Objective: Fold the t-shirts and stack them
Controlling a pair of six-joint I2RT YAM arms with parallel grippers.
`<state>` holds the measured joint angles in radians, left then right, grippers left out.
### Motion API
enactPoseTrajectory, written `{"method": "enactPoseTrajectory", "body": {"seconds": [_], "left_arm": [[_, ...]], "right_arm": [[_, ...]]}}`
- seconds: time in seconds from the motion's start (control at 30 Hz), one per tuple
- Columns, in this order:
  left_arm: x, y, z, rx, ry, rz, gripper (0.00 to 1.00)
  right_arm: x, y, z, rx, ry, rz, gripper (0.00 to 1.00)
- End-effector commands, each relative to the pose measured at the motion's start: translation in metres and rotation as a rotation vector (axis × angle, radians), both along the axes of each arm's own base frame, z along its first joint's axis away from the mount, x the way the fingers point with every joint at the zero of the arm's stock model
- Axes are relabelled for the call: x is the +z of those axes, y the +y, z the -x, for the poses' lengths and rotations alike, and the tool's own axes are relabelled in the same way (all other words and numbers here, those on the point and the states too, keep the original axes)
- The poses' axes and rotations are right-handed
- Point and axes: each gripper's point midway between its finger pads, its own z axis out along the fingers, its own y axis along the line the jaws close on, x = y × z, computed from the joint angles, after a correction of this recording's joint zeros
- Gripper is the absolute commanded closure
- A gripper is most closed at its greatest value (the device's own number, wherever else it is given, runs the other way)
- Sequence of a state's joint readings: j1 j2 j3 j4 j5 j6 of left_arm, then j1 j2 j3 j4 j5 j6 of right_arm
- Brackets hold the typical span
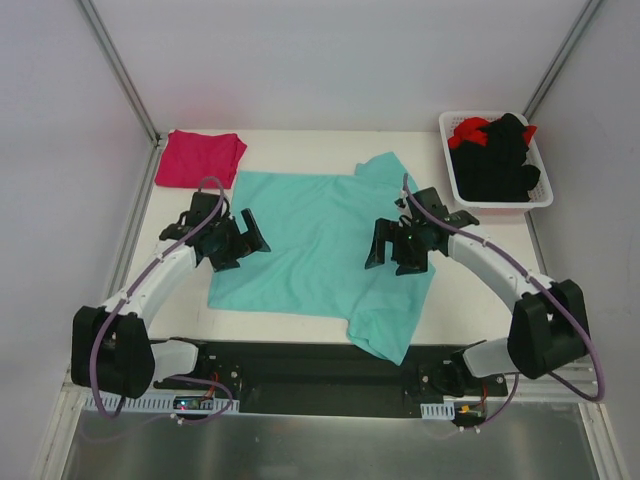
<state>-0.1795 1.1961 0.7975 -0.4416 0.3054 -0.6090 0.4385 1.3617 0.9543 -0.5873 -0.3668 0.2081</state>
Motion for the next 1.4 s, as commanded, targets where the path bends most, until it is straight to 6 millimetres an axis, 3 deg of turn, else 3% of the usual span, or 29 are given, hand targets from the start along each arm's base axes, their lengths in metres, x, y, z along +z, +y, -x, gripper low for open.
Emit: {"method": "enactPoseTrajectory", "body": {"seconds": [0.0,0.07,0.1,0.23,0.3,0.43,0.57,1.07,1.37], "left_arm": [[0.024,0.017,-0.053,0.069,-0.155,-0.173,0.01],[0.024,0.029,-0.069,0.110,-0.168,-0.263,0.01],[0.034,0.031,-0.080,0.119,-0.198,-0.279,0.01],[0.039,0.046,-0.100,0.186,-0.211,-0.384,0.01],[0.031,0.047,-0.107,0.190,-0.192,-0.411,0.01],[-0.008,0.046,-0.107,0.169,-0.079,-0.476,0.01],[-0.030,0.044,-0.105,0.150,-0.002,-0.501,0.01],[-0.043,0.028,-0.100,0.137,0.054,-0.447,0.01],[-0.062,0.020,-0.100,0.133,0.085,-0.408,0.01]], "right_arm": [[0.026,-0.028,-0.052,-0.068,-0.132,0.169,0.03],[0.028,-0.042,-0.064,-0.076,-0.126,0.271,0.03],[0.046,-0.049,-0.082,-0.108,-0.187,0.322,0.03],[0.052,-0.069,-0.104,-0.136,-0.196,0.463,0.02],[0.039,-0.076,-0.105,-0.124,-0.154,0.526,0.02],[0.007,-0.082,-0.097,-0.099,-0.078,0.577,0.01],[-0.012,-0.093,-0.093,-0.091,-0.045,0.648,0.01],[-0.058,-0.077,-0.083,-0.068,0.042,0.573,0.01],[-0.071,-0.064,-0.089,-0.058,0.059,0.523,0.01]]}}
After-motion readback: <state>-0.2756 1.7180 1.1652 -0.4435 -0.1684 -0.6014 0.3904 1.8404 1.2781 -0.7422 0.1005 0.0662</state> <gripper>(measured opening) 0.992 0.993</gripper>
